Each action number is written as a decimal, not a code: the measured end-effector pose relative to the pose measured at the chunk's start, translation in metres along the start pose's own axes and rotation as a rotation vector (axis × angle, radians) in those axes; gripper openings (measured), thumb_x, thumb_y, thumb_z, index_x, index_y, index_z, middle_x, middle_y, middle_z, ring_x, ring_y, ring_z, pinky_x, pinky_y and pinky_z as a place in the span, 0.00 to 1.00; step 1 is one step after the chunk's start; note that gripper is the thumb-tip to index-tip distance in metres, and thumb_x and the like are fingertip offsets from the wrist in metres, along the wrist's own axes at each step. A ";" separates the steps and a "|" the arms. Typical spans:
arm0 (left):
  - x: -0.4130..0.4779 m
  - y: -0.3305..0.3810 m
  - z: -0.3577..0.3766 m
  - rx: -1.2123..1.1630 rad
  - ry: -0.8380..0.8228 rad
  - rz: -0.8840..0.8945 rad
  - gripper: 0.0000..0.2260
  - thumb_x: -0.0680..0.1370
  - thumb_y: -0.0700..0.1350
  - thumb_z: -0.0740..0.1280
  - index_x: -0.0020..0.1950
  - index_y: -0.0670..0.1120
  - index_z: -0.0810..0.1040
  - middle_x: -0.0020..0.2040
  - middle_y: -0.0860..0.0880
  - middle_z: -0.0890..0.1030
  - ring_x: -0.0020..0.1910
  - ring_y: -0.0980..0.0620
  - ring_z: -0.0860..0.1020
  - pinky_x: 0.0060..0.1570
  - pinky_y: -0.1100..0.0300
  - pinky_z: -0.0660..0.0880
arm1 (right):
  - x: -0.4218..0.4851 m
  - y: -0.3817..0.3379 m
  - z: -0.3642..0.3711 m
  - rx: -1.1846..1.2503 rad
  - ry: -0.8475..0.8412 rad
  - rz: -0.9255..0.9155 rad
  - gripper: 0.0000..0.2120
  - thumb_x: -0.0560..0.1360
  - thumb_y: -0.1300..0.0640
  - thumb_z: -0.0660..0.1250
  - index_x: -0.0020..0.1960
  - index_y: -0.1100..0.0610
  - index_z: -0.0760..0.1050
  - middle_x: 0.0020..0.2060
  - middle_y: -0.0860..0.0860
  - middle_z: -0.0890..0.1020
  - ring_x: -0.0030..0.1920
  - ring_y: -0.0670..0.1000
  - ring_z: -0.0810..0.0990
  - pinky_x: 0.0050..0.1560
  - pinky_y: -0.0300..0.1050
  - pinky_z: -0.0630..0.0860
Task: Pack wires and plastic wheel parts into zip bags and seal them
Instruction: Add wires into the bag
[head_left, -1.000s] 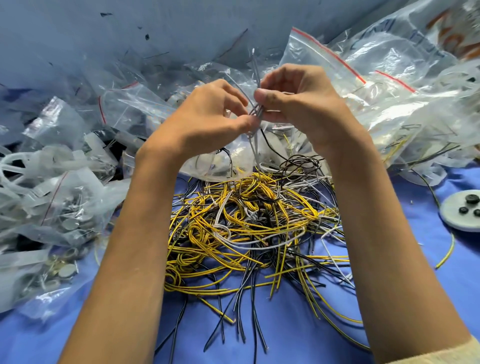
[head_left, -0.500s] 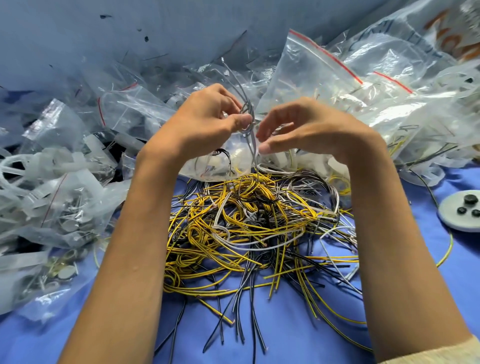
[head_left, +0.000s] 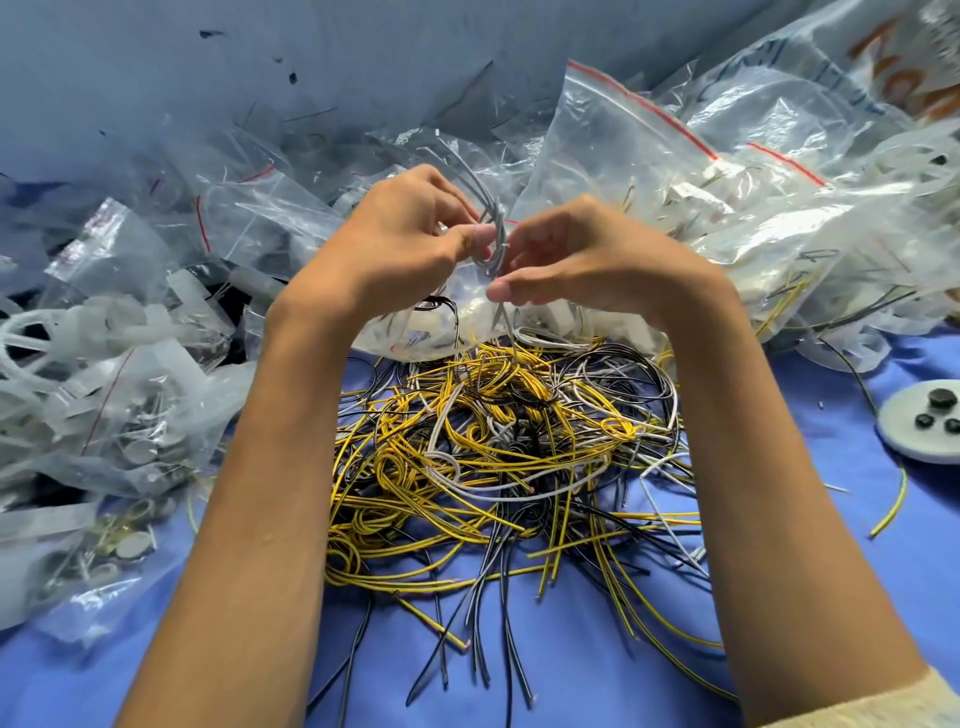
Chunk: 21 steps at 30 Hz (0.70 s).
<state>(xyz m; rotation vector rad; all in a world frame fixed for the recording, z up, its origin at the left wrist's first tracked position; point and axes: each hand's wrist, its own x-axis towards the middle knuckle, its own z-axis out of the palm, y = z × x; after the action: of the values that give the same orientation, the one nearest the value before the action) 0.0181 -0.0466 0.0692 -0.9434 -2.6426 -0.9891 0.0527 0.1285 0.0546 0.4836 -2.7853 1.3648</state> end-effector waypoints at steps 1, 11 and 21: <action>0.000 0.000 0.000 0.002 0.000 0.002 0.05 0.77 0.47 0.67 0.45 0.49 0.81 0.53 0.48 0.75 0.41 0.59 0.71 0.45 0.62 0.68 | 0.001 0.000 0.001 -0.031 -0.012 -0.005 0.06 0.70 0.54 0.74 0.42 0.56 0.81 0.34 0.52 0.82 0.36 0.45 0.76 0.39 0.40 0.72; -0.003 -0.004 -0.005 -0.020 -0.049 -0.090 0.08 0.77 0.49 0.67 0.50 0.46 0.83 0.40 0.46 0.81 0.37 0.54 0.76 0.42 0.63 0.71 | -0.004 -0.004 -0.003 0.196 0.168 -0.060 0.08 0.78 0.63 0.64 0.40 0.55 0.72 0.35 0.51 0.78 0.35 0.44 0.77 0.41 0.39 0.74; -0.002 -0.010 -0.007 0.061 0.074 -0.114 0.08 0.78 0.40 0.65 0.52 0.46 0.83 0.33 0.57 0.75 0.37 0.56 0.75 0.32 0.80 0.65 | -0.022 -0.007 -0.024 0.432 0.087 -0.075 0.07 0.73 0.58 0.64 0.37 0.56 0.75 0.26 0.47 0.75 0.26 0.45 0.70 0.31 0.38 0.75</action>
<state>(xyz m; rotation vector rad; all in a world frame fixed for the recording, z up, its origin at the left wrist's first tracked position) 0.0125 -0.0583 0.0687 -0.7363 -2.6731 -0.9423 0.0718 0.1491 0.0716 0.5104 -2.3735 1.9215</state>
